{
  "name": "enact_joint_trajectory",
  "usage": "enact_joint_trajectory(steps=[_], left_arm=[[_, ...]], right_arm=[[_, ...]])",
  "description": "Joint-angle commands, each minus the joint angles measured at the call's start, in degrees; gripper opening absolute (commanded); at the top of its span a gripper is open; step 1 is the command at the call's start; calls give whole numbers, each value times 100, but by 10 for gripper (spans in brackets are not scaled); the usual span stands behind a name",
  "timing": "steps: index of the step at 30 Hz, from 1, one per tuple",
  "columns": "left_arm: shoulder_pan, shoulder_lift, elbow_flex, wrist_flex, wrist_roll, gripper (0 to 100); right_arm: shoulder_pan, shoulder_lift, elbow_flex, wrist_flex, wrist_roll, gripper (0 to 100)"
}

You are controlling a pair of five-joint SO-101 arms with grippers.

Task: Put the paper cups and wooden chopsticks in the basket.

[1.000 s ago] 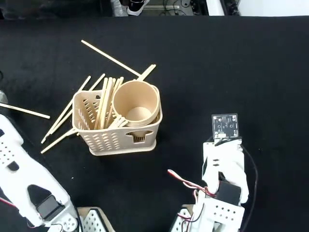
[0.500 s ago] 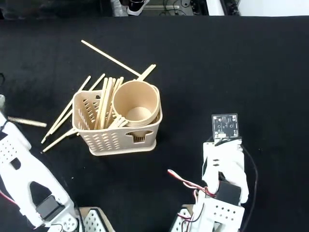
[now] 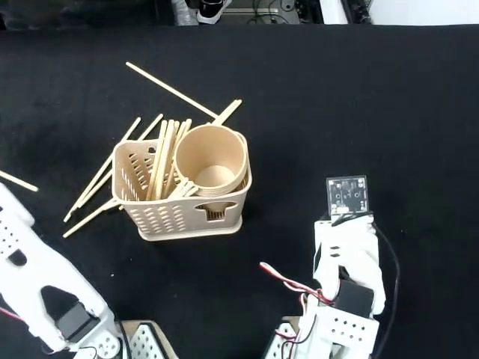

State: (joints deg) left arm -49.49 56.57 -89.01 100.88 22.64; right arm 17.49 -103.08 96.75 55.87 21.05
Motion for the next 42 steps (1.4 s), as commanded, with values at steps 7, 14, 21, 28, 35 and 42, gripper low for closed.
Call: enact_joint_trajectory(steps=[7, 14, 21, 28, 35, 42], left_arm=[[637, -5029, 3319, 0, -686, 30], [1754, -8281, 6510, -1257, -651, 30], [2580, -11736, 10475, -4440, -185, 30], [4312, -14936, 14158, -7297, -976, 29], [5077, -15745, 15758, -7226, -1925, 32], [5095, -15754, 15565, -6374, -1670, 222]], right_arm=[[-79, -242, -13, 18, 176, 15], [-615, -233, -13, 26, 193, 13], [-642, -233, -13, 185, 659, 13], [-686, -277, -13, 589, 1468, 13], [-686, -277, -13, 598, 1468, 13], [-686, -277, -13, 598, 1495, 13]])
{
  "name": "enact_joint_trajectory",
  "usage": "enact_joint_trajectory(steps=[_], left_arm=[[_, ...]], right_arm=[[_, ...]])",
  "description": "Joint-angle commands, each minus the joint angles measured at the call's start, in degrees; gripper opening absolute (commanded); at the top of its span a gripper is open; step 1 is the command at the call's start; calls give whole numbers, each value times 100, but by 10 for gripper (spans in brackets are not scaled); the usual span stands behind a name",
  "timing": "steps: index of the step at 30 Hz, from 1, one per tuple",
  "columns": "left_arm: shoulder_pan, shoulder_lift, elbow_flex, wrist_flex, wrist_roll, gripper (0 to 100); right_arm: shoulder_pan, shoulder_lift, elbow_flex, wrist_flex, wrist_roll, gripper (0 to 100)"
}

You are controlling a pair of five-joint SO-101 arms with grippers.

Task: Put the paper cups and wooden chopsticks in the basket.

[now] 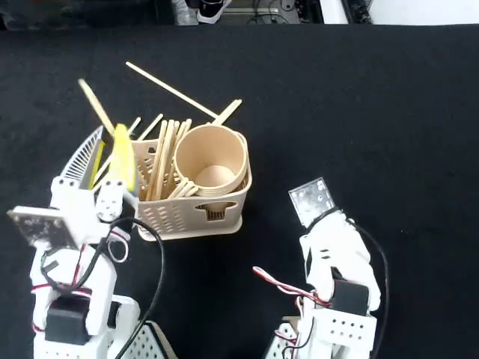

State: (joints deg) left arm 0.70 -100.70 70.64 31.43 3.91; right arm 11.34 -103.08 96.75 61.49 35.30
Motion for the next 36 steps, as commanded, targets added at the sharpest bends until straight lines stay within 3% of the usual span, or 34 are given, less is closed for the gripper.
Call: enact_joint_trajectory(steps=[1, 4, 7, 12, 15, 25, 32, 36], left_arm=[[75, -26, -602, 747, 246, 223], [-84, 141, -1297, 1231, 237, 224], [-681, 993, -2158, 1732, 211, 225], [-1815, 3710, -3820, 2426, 211, 224], [-2141, 5196, -4892, 3042, 35, 223], [-2229, 8413, -7310, 5424, -782, 223], [-1982, 8932, -7081, 6233, -1257, 116], [-1446, 8923, -6800, 6418, -1011, 169]], right_arm=[[-70, -277, -13, 35, 70, 13], [-70, -277, -13, 35, 79, 13], [-70, -277, -13, 44, 79, 13], [-70, -277, -13, 44, 79, 13], [-70, -277, -13, 44, 79, 13], [-70, -277, -13, 53, 79, 13], [-62, -277, -13, 44, 70, 13], [-53, -277, -13, 35, 53, 13]])
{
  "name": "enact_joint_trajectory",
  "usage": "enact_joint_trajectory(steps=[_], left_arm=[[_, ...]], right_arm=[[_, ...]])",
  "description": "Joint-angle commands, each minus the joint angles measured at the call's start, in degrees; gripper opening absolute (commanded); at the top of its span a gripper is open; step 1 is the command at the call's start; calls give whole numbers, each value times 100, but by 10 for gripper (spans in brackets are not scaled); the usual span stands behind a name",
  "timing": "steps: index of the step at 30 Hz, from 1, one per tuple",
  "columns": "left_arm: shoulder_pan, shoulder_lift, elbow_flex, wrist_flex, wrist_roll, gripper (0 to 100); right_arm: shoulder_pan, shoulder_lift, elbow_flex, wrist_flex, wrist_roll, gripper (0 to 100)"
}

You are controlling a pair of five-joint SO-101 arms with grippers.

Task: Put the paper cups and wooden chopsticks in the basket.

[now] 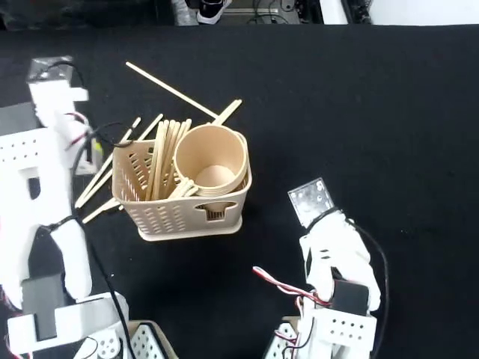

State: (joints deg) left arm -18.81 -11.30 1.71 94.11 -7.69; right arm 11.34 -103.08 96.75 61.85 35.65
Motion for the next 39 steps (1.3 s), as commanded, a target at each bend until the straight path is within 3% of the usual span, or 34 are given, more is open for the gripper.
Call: enact_joint_trajectory(steps=[1, 11, 18, 22, 25, 28, 34, 39], left_arm=[[655, -18, 154, 141, 290, 180], [2527, 44, 593, 18, 1908, 195], [2738, 53, 1077, -668, 2101, 196], [2229, 44, 866, -782, 1152, 197], [1358, 211, 312, -879, 176, 200], [734, 879, -347, -958, -352, 238], [831, 2760, -1912, -185, -1310, 234], [866, 4114, -3679, 79, -1327, 238]], right_arm=[[-44, -277, -13, 0, 18, 13], [-35, -277, -13, 0, 18, 13], [-26, -277, -13, 0, 18, 12], [-26, -277, -13, 9, 18, 12], [-26, -277, -13, 9, 18, 12], [-26, -277, -13, 9, 18, 12], [-26, -277, -13, 18, 18, 12], [-26, -277, -13, 18, 18, 12]])
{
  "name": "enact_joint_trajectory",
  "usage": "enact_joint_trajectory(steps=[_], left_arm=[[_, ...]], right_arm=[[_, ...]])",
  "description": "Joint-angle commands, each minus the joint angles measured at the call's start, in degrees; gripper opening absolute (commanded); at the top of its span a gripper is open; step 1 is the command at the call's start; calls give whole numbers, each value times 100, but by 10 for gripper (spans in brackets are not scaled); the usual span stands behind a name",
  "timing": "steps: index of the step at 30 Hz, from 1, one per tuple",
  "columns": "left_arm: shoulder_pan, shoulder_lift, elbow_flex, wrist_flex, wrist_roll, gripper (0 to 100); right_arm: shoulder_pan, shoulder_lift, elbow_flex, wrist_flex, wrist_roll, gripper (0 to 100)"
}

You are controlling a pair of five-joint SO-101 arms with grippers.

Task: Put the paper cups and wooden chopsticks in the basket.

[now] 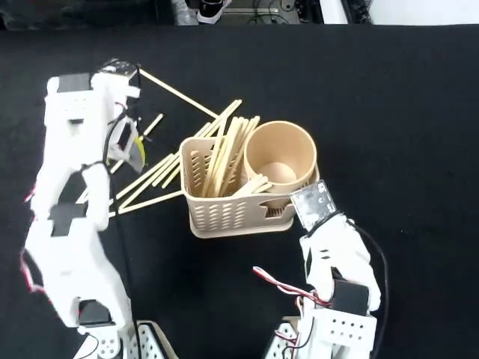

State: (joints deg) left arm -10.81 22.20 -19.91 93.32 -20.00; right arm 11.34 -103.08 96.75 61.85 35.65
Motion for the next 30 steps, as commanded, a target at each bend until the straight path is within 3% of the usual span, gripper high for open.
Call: enact_joint_trajectory(steps=[1, 8, 16, 19, 25, 30], left_arm=[[75, 1046, -1842, 158, -97, 239], [92, 2945, -4048, 185, -105, 239], [-110, 4448, -5640, 738, -105, 234], [-224, 4651, -5912, 738, -97, 212], [-312, 4686, -6009, 747, -132, 33], [-277, 4677, -6035, 756, -97, 28]], right_arm=[[-26, -277, -13, 18, 18, 12], [-26, -277, -13, 18, 18, 12], [-26, -277, -13, 18, 18, 12], [-26, -277, -13, 18, 18, 12], [-26, -277, -13, 18, 18, 12], [-26, -277, -13, 18, 18, 12]])
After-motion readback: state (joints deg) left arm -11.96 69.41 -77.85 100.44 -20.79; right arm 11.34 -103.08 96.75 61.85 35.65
